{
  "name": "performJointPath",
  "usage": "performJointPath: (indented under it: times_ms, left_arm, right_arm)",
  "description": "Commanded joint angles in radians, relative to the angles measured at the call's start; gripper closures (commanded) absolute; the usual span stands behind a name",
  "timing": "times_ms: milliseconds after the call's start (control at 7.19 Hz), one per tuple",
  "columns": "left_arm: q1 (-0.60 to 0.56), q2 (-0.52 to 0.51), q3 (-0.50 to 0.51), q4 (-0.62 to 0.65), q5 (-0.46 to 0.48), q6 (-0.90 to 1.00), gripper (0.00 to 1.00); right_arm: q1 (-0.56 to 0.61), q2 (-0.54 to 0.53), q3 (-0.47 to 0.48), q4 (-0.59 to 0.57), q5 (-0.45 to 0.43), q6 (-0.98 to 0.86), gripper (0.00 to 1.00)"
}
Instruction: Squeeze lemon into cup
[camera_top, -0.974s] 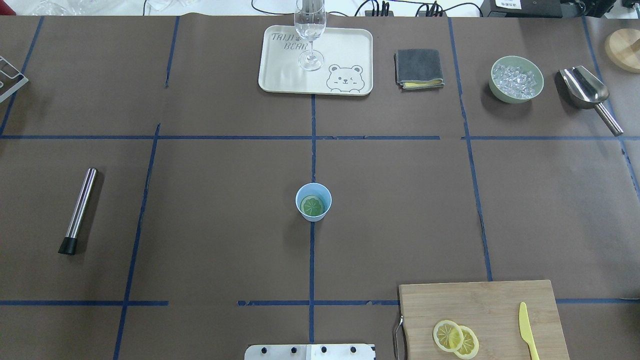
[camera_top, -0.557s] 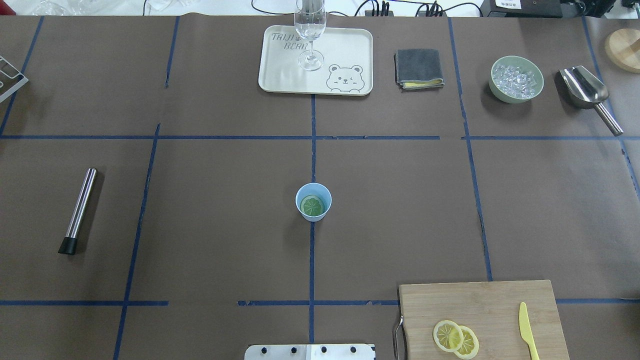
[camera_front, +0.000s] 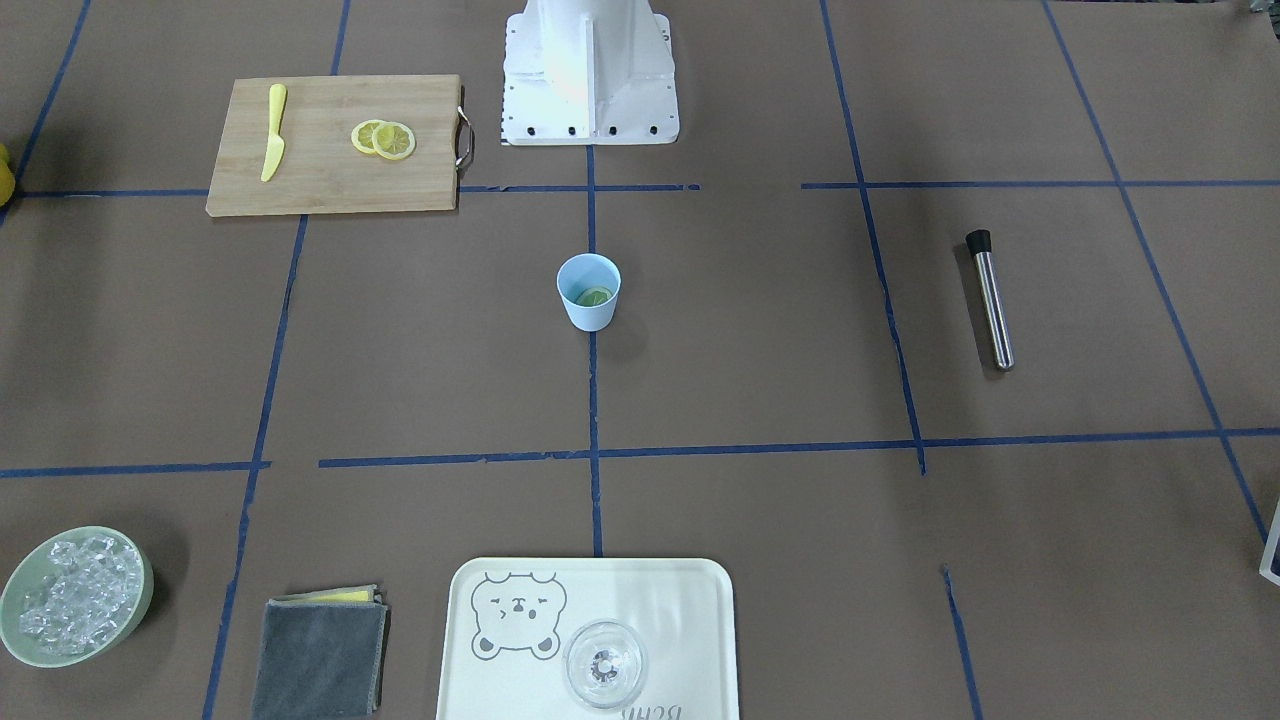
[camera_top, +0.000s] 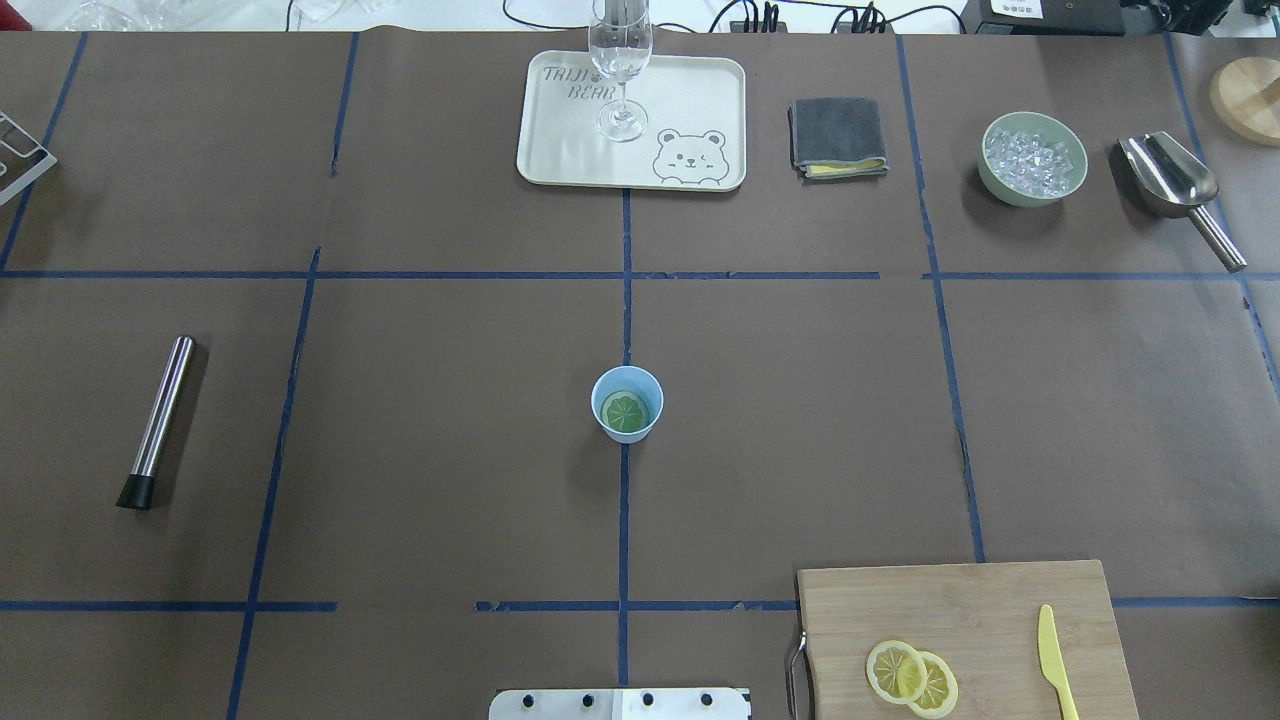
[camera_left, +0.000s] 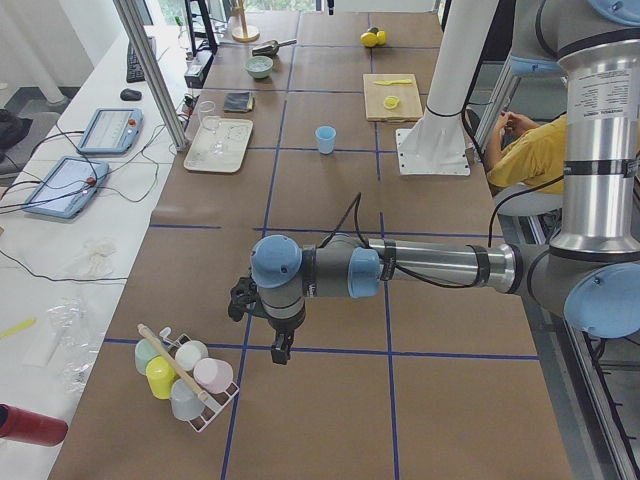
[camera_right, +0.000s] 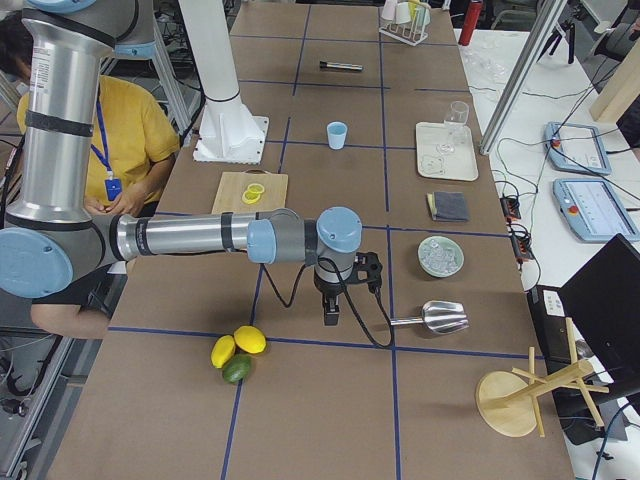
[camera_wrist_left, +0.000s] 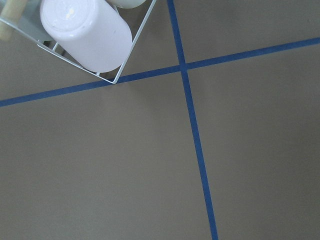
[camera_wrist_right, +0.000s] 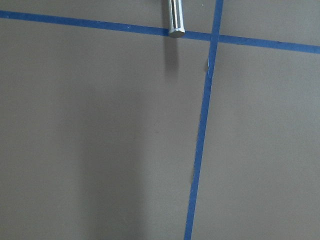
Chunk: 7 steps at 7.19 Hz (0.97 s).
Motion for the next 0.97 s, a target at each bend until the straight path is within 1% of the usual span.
performJointPath:
  times_ms: [0,278,557,835]
  left_arm:
    - [0.002,-0.002,0.018,-0.043,-0.003,-0.031,0.0]
    - [0.016,-0.002,0.021,-0.09,-0.001,-0.108,0.0]
    - [0.033,-0.002,0.023,-0.138,-0.001,-0.125,0.0]
    - [0.05,0.0,0.018,-0.139,-0.003,-0.14,0.0]
  right_arm:
    - [0.0,-0.001,-0.001,-0.001,0.003,0.001,0.0]
    - [0.0,-0.001,-0.001,-0.001,0.003,0.001,0.0]
    - [0.0,-0.009,0.001,-0.001,0.007,0.001,0.0]
    - [0.0,-0.012,0.001,-0.001,0.007,0.001,0.0]
